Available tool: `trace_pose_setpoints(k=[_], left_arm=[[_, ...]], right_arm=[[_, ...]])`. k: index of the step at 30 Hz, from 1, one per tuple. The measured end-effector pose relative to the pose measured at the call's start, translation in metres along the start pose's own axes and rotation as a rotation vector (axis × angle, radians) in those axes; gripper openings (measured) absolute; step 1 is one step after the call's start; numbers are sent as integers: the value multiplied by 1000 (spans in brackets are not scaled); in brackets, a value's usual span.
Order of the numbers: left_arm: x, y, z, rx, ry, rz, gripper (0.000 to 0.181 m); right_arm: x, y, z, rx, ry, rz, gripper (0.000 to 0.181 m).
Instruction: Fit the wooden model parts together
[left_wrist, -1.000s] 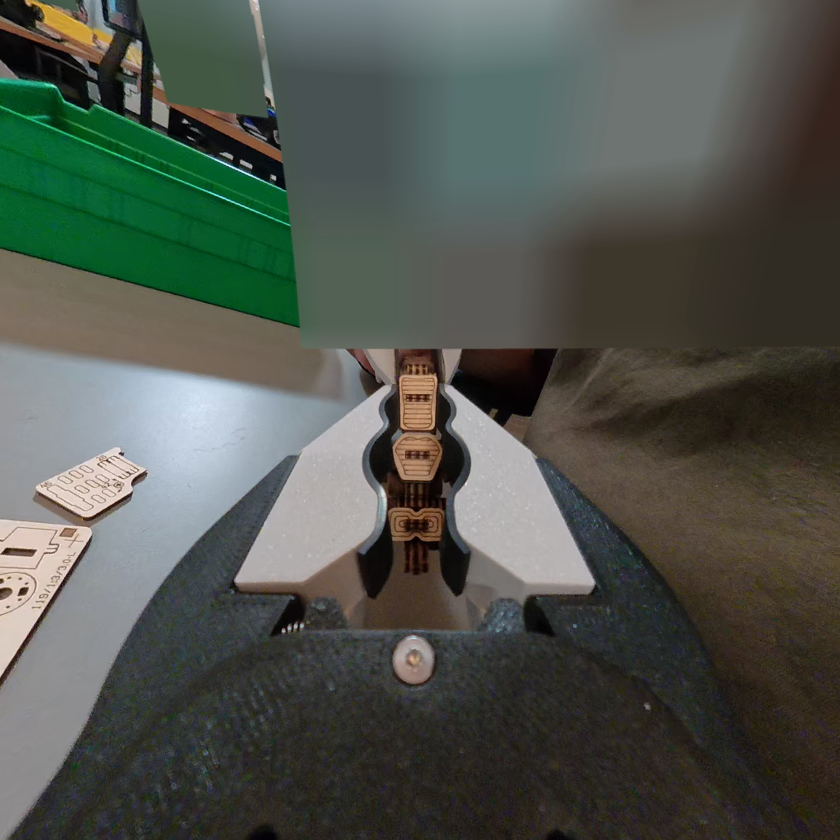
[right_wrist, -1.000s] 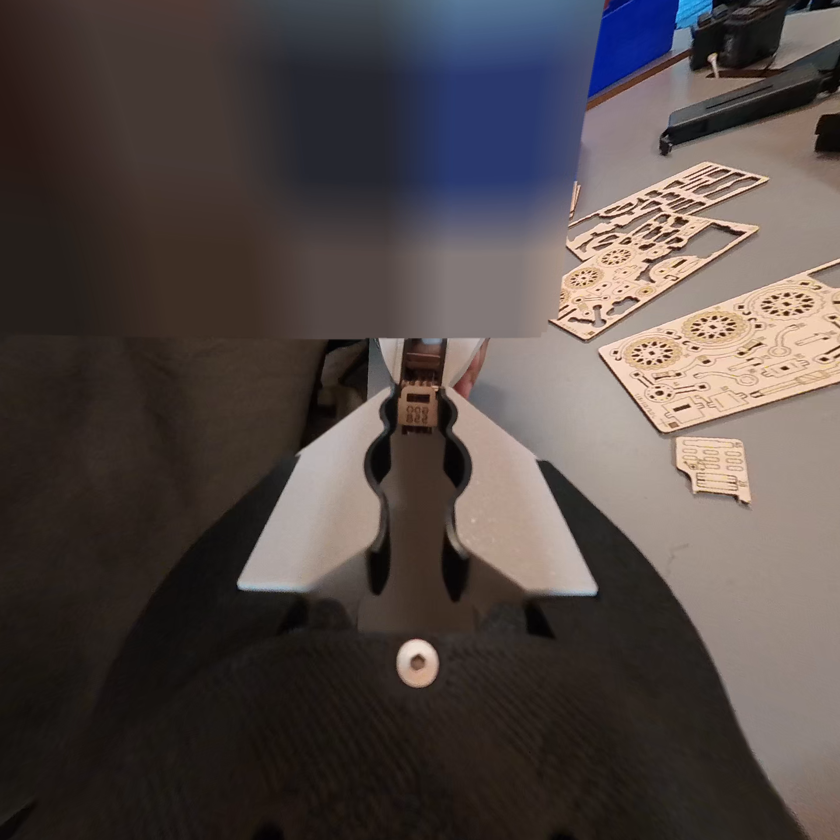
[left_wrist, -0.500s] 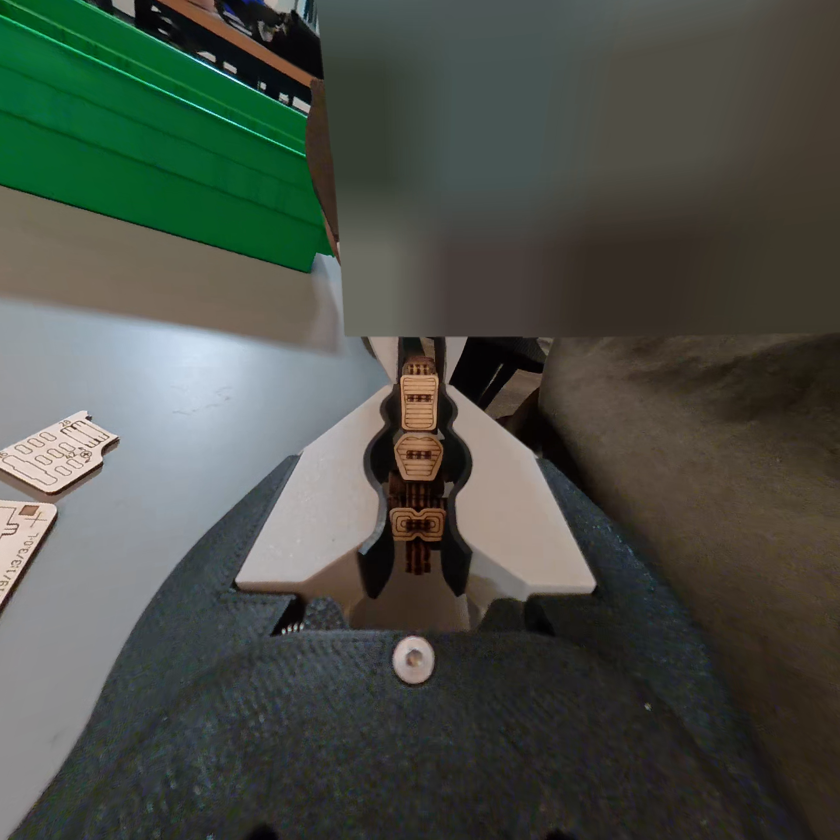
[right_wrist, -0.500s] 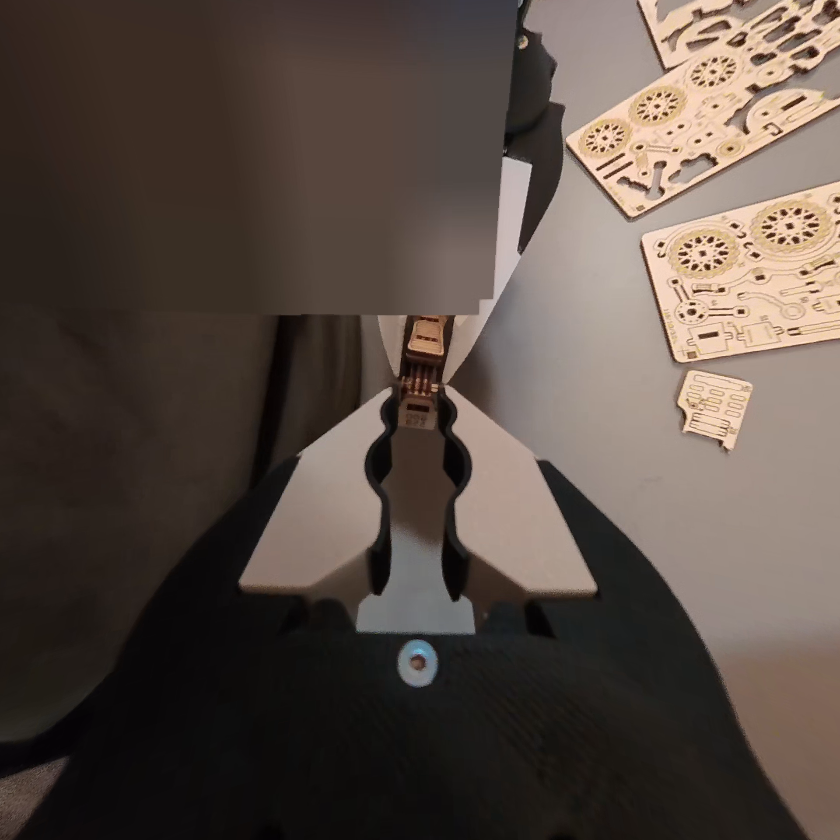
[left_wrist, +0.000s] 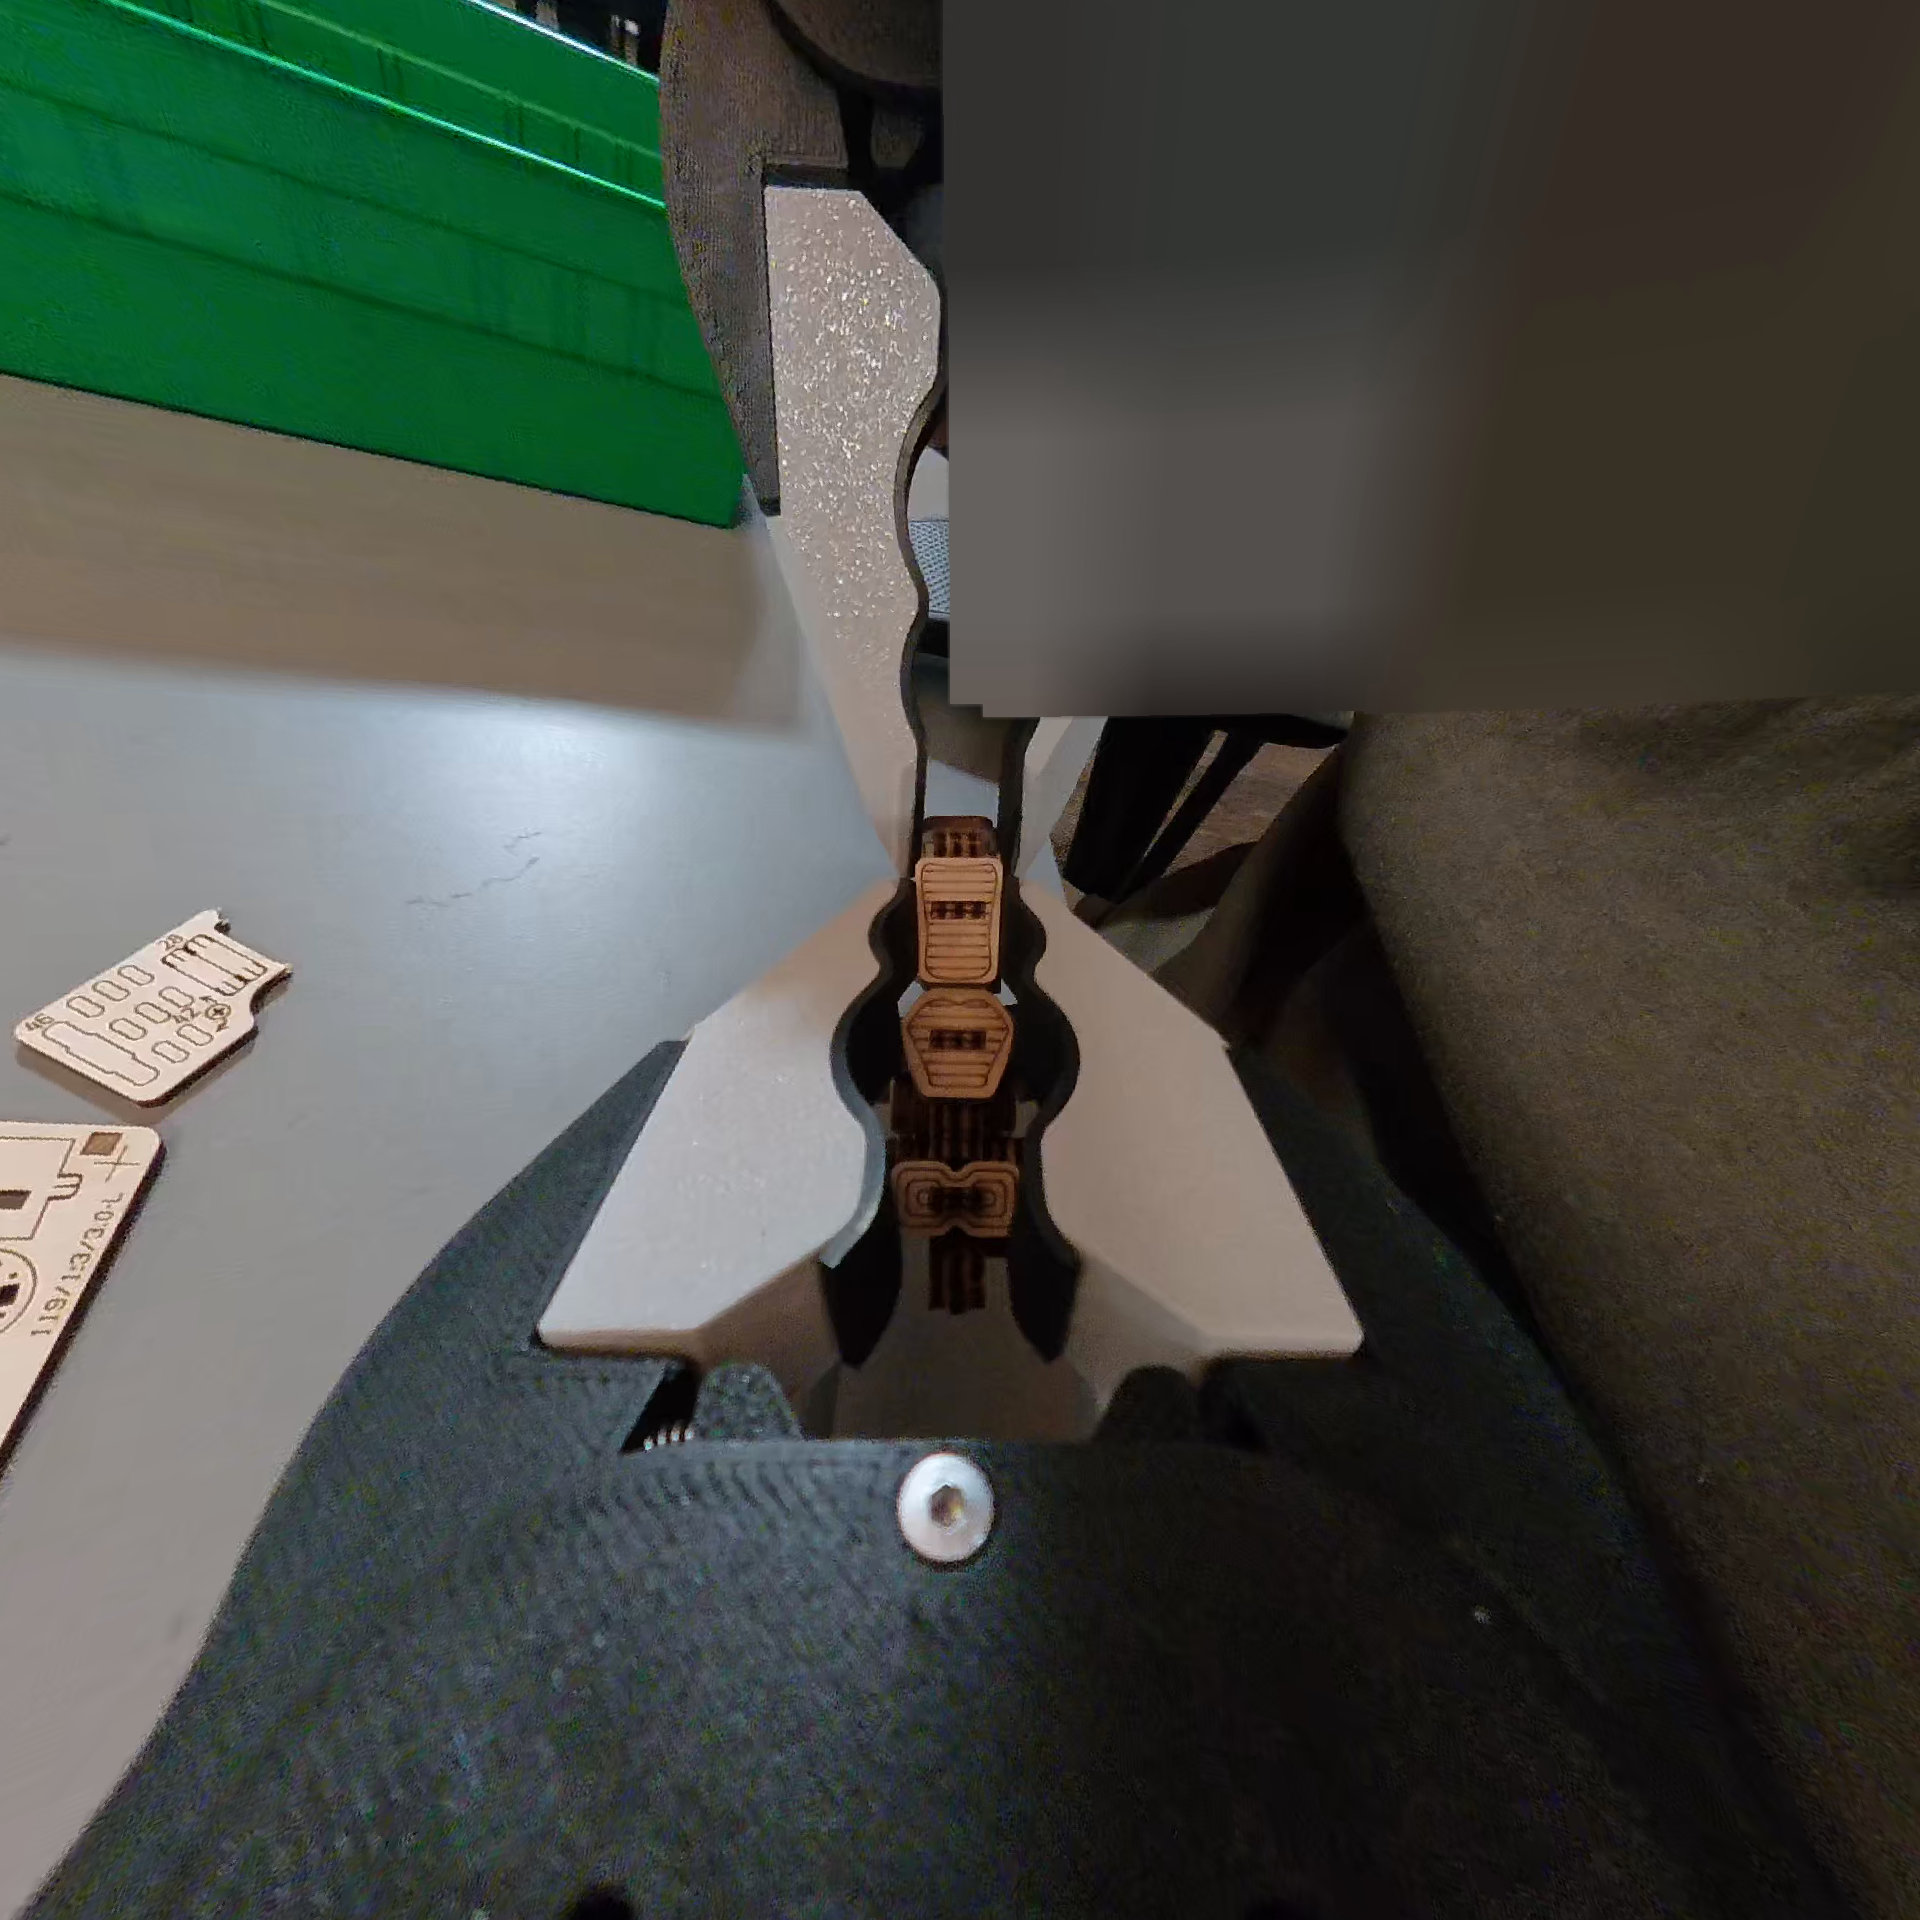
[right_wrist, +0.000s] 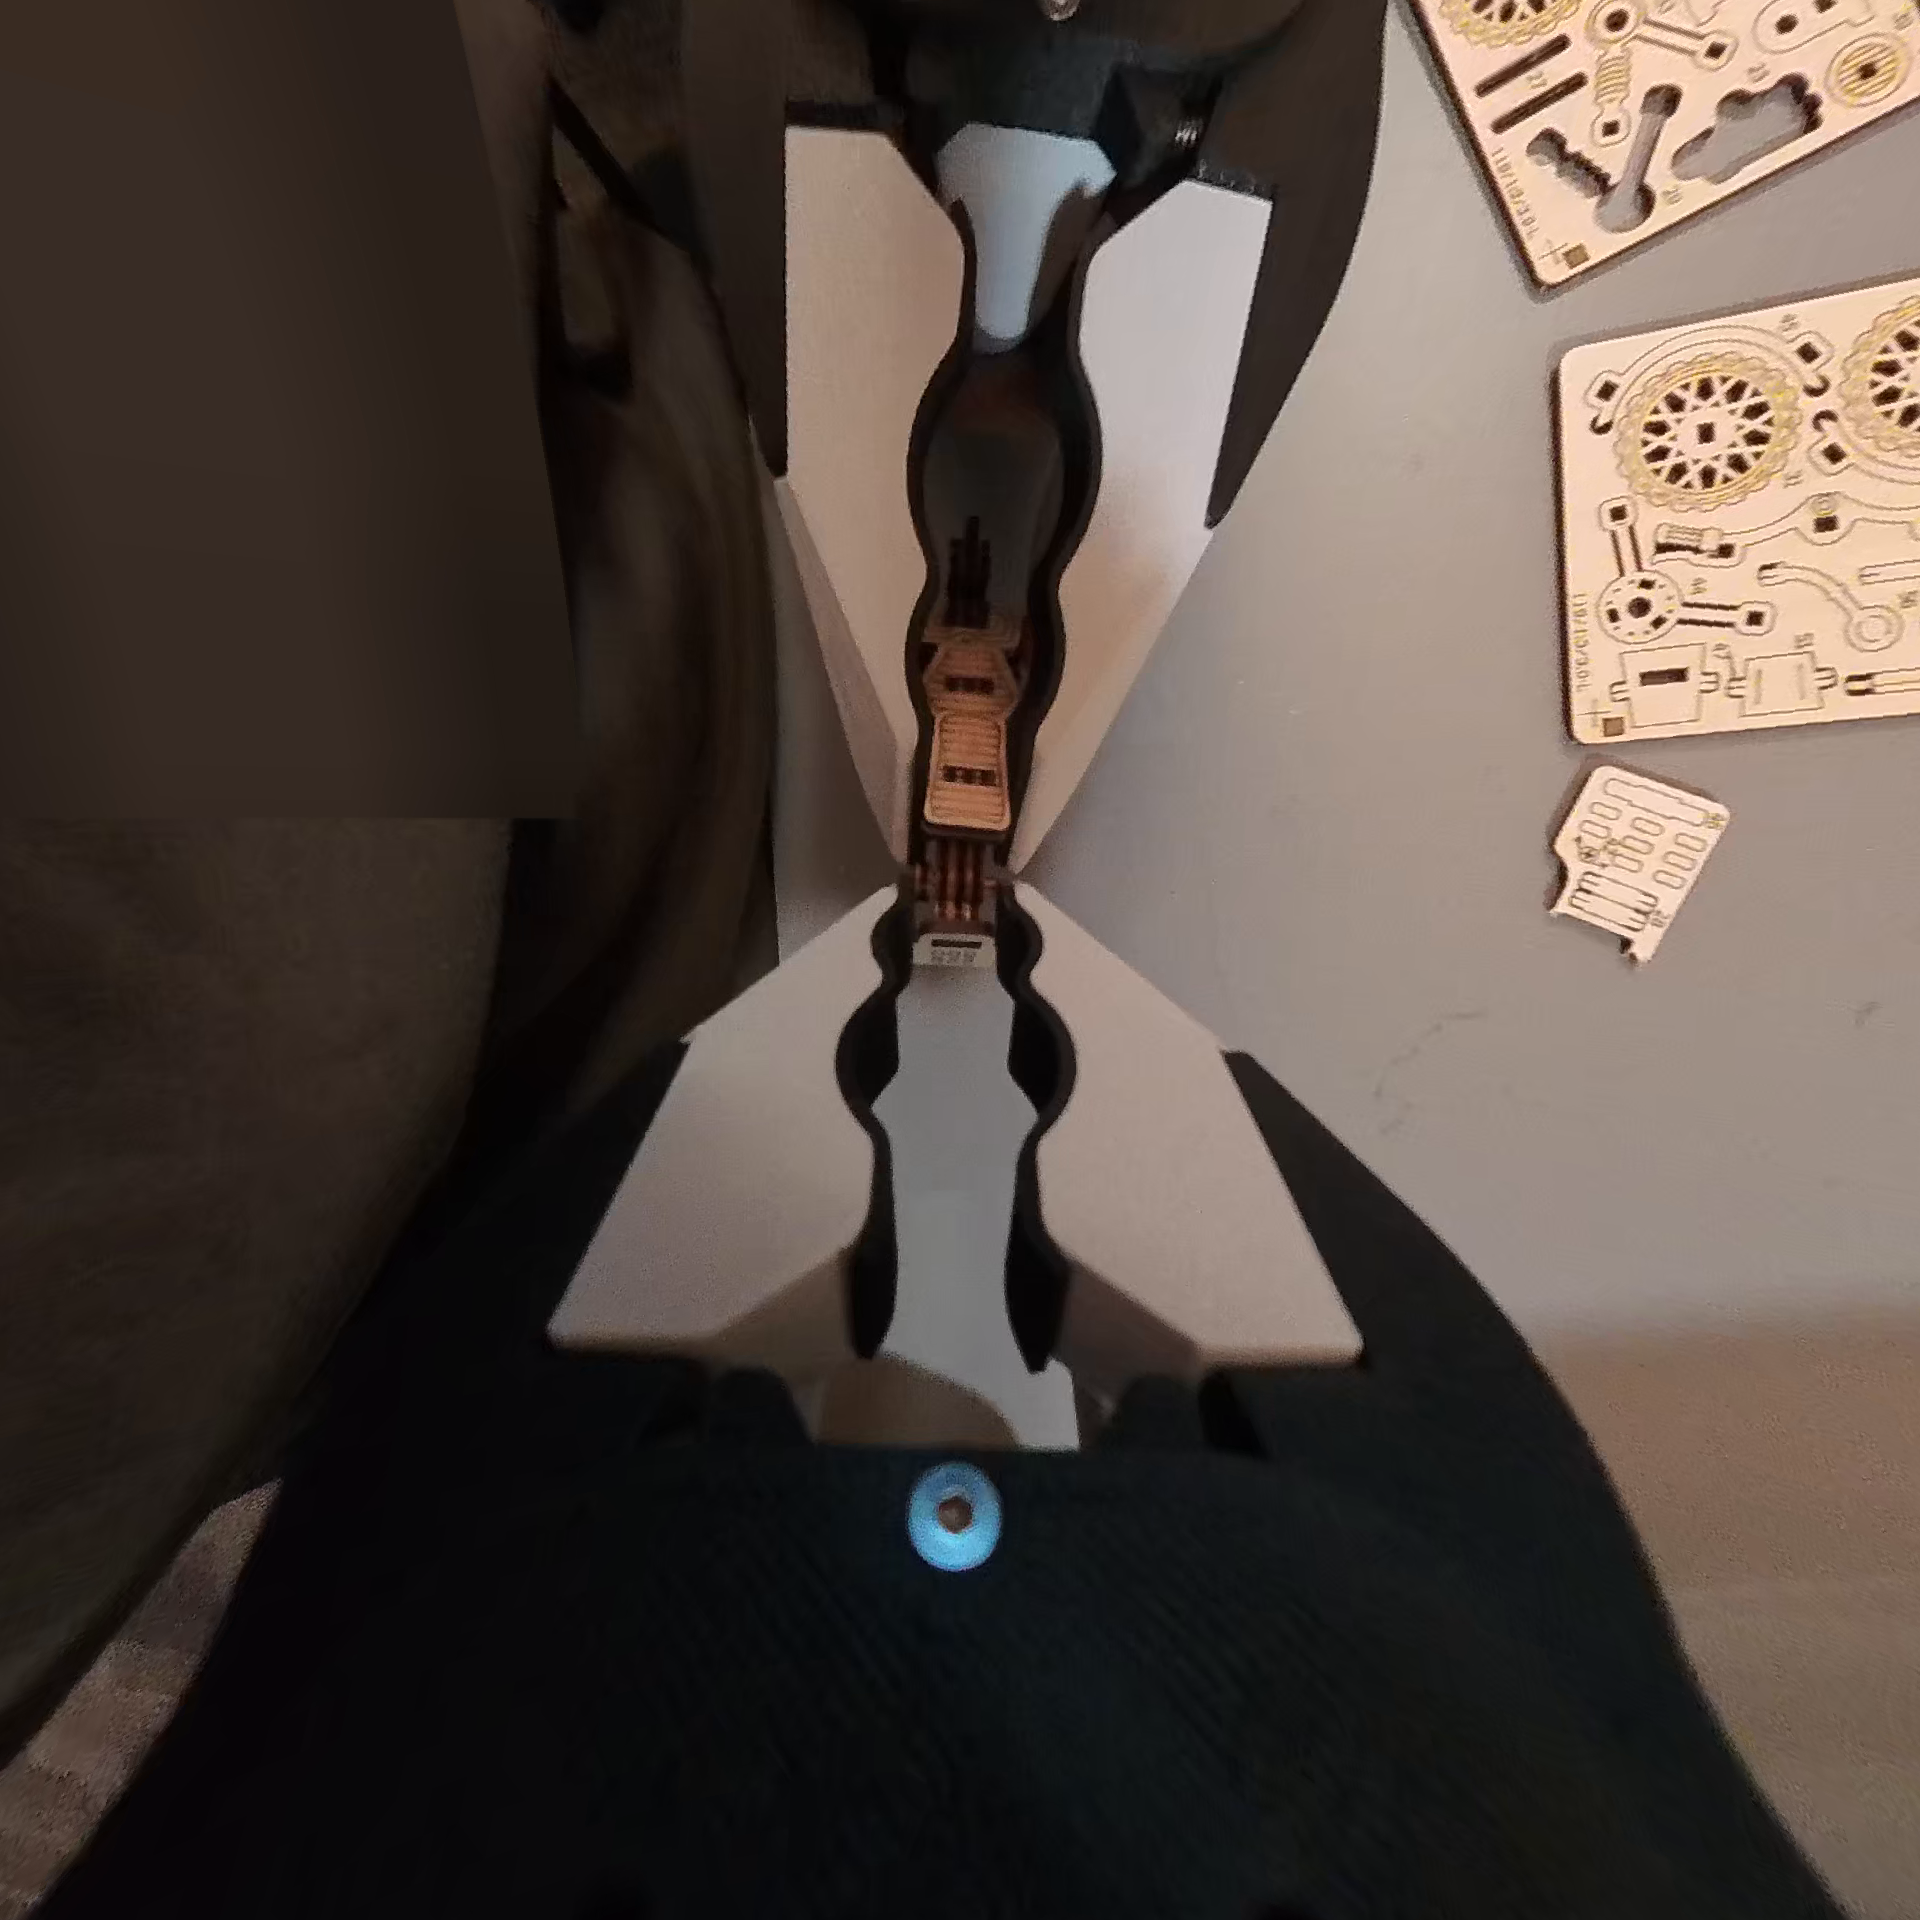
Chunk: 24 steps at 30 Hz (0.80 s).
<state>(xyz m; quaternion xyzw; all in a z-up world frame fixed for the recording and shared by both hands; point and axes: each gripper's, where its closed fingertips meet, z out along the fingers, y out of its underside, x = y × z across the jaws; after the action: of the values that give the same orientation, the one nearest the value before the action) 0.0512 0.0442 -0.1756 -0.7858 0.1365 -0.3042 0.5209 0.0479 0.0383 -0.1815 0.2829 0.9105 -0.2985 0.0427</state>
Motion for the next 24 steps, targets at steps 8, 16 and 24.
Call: trace_pose_setpoints(k=[8,16,24], left_arm=[[0,2,1,-5,-14,15,12],[-2,4,3,-12,-29,8,12],[-9,2,3,14,-84,-12,12]], right_arm=[[0,2,2,-26,26,-41,13],[1,5,3,-43,35,-41,12],[8,5,2,-61,78,-38,12]])
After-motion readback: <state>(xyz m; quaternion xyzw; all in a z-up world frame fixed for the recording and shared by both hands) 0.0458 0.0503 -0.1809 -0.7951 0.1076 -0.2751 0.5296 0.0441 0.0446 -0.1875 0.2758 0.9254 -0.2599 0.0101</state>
